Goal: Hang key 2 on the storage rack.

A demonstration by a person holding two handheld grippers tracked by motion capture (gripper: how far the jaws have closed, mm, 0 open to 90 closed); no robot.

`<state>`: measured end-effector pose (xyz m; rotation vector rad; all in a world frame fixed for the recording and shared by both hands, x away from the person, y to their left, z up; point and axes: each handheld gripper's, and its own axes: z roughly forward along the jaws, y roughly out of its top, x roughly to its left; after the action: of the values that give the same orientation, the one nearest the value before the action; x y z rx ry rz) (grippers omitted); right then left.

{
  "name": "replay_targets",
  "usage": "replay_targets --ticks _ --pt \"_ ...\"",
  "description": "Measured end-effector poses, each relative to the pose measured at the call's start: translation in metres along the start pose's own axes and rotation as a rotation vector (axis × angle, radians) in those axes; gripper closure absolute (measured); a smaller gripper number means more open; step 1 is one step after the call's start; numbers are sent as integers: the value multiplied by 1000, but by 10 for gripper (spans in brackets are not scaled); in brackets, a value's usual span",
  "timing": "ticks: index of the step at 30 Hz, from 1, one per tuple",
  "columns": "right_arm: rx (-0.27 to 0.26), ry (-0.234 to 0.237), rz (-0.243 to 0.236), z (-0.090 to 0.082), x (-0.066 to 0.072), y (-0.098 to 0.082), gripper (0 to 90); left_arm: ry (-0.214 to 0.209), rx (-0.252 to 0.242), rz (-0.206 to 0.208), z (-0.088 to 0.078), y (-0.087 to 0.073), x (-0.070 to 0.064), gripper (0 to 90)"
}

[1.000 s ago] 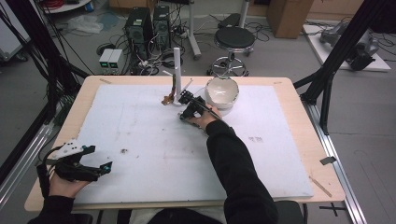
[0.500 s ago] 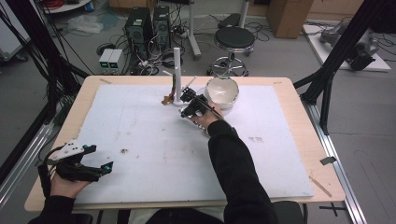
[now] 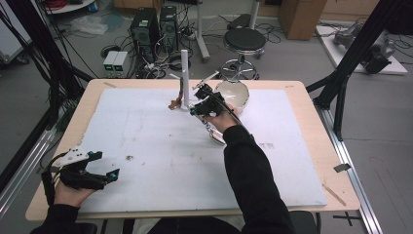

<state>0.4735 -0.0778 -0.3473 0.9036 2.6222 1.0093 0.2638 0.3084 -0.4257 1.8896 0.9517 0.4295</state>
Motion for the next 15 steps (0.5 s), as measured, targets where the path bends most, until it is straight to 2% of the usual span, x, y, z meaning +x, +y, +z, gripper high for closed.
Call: replay_targets --ticks 7,15 --pt "-105 26 21 -28 -1 8 742 -4 1 -1 1 0 1 25" --pt "-177 30 1 -51 2 22 742 -2 -4 -8 1 1 1 25"
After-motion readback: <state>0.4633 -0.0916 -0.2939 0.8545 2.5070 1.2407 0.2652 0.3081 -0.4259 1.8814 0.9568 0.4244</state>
